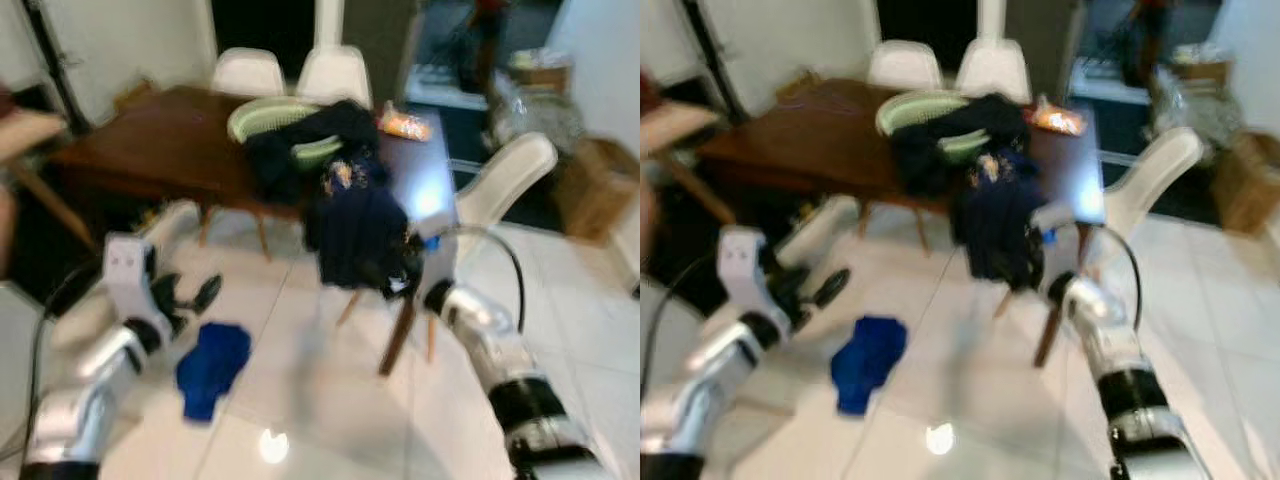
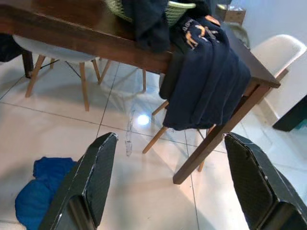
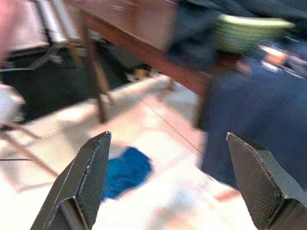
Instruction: Hang hanger
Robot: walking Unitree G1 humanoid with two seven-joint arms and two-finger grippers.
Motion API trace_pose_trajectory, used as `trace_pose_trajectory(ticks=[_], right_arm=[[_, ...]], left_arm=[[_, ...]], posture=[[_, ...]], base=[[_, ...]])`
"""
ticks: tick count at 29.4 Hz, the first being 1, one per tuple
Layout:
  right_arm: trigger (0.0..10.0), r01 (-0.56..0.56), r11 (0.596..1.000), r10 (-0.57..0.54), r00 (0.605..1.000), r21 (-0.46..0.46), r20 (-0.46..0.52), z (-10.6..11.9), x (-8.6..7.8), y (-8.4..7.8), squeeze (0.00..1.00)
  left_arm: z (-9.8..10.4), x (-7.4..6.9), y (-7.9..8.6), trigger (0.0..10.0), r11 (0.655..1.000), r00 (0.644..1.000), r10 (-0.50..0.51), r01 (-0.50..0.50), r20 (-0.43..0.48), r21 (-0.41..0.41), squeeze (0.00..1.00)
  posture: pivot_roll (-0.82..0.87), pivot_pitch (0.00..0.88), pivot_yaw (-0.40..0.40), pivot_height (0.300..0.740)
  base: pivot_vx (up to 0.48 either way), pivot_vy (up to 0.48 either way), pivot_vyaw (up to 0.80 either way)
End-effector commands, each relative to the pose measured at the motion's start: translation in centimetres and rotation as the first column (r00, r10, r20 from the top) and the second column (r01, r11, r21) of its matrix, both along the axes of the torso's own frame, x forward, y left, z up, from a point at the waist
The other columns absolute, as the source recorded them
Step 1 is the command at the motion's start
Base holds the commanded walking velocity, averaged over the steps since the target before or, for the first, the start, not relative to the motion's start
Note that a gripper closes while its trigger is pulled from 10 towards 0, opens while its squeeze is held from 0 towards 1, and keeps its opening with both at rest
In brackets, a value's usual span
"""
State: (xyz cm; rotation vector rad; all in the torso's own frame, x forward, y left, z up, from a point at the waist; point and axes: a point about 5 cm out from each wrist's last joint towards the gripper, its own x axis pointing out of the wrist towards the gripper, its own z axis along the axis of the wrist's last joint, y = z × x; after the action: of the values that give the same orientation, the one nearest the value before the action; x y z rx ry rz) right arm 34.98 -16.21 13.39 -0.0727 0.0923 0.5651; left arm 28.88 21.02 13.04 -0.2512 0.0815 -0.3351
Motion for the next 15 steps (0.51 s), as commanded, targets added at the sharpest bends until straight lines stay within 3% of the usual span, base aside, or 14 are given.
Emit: trace_pose_trajectory(ticks=[1,4,15], right_arm=[[10.0,-0.005,1.0,0.005,1.0,0.008,-0.015,-0.27,0.05,-0.04,0.0],[10.0,-0.014,0.999,0.015,1.0,0.04,-0.027,-0.26,0.23,0.09,0.0],[10.0,-0.007,0.998,0.009,0.999,0.061,-0.032,-0.23,0.43,0.06,0.0]], left_arm=[[0.04,0.41,-0.21,10.0,0.999,1.0,-0.029,0.029,0.003,-0.031,0.0],[-0.02,1.15,-0.38,10.0,0.996,0.999,-0.05,0.05,0.0,-0.068,0.0],[0.04,1.38,-1.05,10.0,0.994,0.995,-0.098,0.098,0.021,-0.048,0.0]], posture=[[0.04,0.0,-0.063,0.74],[0.03,0.0,-0.066,0.74],[0.04,0.0,-0.065,0.74]], base=[[0.0,0.0,0.79],[0.0,0.0,0.79],[0.0,0.0,0.79]])
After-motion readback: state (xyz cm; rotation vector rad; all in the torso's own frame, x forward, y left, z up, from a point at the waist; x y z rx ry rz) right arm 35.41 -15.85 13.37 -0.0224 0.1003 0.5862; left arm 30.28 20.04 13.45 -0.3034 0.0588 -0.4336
